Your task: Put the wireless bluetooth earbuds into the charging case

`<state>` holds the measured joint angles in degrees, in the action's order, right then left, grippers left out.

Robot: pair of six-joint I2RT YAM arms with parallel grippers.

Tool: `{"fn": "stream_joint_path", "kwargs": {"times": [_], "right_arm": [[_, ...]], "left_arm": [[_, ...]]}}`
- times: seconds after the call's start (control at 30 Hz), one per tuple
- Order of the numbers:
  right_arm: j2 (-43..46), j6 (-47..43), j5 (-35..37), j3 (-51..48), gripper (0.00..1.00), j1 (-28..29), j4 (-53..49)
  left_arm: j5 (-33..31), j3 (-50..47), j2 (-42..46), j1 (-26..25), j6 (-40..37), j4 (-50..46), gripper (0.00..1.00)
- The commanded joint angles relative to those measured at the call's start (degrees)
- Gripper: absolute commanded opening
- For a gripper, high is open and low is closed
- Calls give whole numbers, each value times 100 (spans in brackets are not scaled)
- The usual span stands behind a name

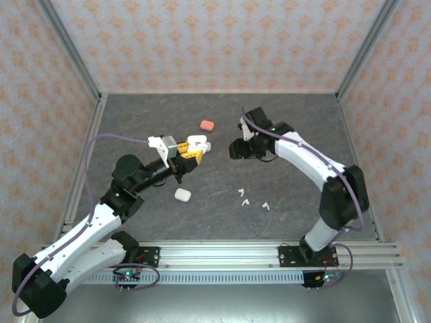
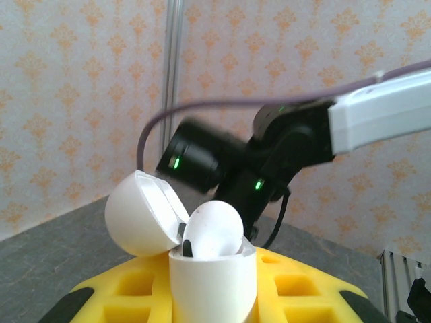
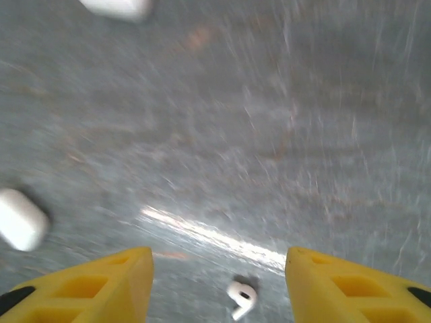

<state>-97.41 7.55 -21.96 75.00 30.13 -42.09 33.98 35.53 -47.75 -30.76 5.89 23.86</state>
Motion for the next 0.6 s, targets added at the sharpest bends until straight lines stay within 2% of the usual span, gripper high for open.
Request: {"fn": "stream_joint_path", "kwargs": {"times": [0.0, 0.57], "right_arm": [[-149, 47, 297, -168, 54, 136, -396], [-1058, -8, 512, -291, 46, 588, -749]], "left_arm": [[-82, 7, 64, -34, -97, 216, 0], [-67, -2, 47, -26, -123, 209, 0]]}}
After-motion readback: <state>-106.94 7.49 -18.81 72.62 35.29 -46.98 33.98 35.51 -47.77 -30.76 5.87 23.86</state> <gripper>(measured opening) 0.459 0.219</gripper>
